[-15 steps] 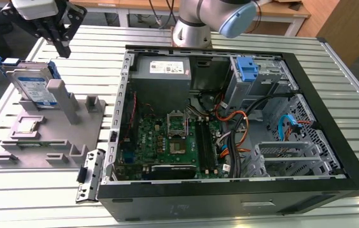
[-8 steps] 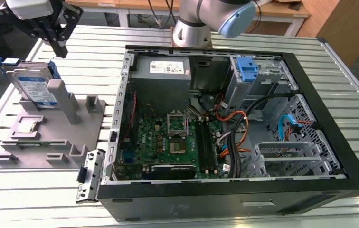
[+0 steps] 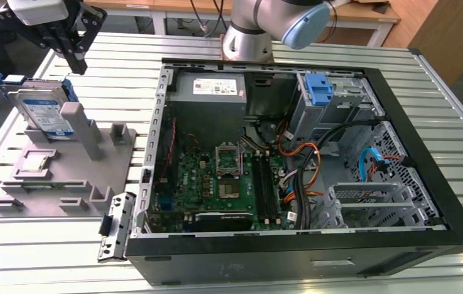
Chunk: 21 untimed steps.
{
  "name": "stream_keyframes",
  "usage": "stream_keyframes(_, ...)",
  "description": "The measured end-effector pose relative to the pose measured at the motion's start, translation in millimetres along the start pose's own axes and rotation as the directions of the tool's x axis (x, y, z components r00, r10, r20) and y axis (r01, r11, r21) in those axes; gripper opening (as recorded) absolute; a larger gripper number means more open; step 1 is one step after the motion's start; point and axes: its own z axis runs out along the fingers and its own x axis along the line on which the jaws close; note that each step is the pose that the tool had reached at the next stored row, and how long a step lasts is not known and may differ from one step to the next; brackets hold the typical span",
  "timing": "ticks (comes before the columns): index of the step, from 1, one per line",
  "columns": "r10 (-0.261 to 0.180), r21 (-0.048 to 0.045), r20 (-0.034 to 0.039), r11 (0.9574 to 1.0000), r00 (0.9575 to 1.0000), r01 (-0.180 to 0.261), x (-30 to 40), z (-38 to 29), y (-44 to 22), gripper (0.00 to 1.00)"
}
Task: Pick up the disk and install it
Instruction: 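Reach for the disk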
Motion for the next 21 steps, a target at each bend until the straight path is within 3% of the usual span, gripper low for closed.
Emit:
stream_keyframes(9, 0.000, -0.0002, 0.0000, 1.0000, 1.0000, 0.000, 1.2, 0.0, -0.1, 0.10)
stream_keyframes(16, 0.002, -0.0001, 0.0001, 1.0000, 1.0000, -0.002, 15.2, 1.8, 0.4, 0.10)
stream_keyframes(21, 0.006, 0.0000, 0.0002, 1.0000, 1.0000, -0.006, 29.9, 5.5, 3.8, 0.10)
